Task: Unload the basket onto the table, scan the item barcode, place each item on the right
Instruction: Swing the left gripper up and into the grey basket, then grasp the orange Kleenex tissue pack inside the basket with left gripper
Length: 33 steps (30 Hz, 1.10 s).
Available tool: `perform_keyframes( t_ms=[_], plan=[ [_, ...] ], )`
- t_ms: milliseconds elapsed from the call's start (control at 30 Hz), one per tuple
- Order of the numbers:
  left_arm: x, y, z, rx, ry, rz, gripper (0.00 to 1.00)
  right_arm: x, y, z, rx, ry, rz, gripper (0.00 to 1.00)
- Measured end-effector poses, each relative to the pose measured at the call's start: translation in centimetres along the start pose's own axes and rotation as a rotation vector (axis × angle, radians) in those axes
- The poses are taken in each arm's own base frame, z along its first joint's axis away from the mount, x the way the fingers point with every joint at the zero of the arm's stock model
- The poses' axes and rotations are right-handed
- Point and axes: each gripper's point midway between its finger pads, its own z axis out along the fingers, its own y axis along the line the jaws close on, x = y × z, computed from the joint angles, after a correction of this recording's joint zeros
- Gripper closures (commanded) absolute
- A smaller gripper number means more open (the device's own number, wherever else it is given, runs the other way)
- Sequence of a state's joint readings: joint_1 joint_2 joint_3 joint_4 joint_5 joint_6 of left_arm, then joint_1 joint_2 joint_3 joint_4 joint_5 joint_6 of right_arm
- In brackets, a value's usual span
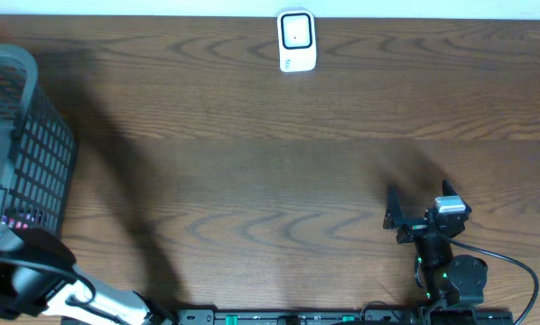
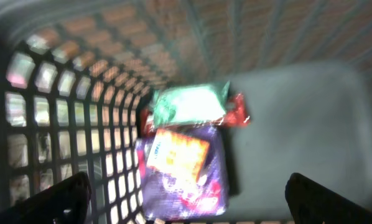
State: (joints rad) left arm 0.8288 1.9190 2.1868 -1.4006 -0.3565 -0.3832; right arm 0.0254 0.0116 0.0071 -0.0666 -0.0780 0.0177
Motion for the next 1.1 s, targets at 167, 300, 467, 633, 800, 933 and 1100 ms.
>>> perform_keyframes(
  t_ms=[167, 300, 467, 633, 800, 933, 1100],
  plan=[
    [2.3, 1.5, 4.0, -0.085, 0.163, -0.027, 0.01, 0.0, 0.0, 0.0, 0.0, 0.0, 0.0, 0.01],
    [4.4, 2.2, 7.1, -0.152, 0.301, -0.012, 0.01, 0.0, 0.0, 0.0, 0.0, 0.0, 0.0, 0.01],
    [6.8, 1.3, 10.4, -0.191, 0.437, 0.035, 0.01, 0.0, 0.0, 0.0, 0.0, 0.0, 0.0, 0.01],
    [7.8, 1.0, 11.7, -0.205, 0.488, 0.054, 0.01, 0.0, 0.0, 0.0, 0.0, 0.0, 0.0, 0.01],
    [8.2, 1.0, 11.8, -0.207, 0.503, 0.058, 0.01, 0.0, 0.0, 0.0, 0.0, 0.0, 0.0, 0.01],
    [8.8, 0.9, 12.5, -0.211, 0.514, 0.063, 0.02, 0.0, 0.0, 0.0, 0.0, 0.0, 0.0, 0.01],
    [10.2, 0.6, 14.3, -0.219, 0.537, 0.069, 0.11, 0.0, 0.0, 0.0, 0.0, 0.0, 0.0, 0.01]
  ],
)
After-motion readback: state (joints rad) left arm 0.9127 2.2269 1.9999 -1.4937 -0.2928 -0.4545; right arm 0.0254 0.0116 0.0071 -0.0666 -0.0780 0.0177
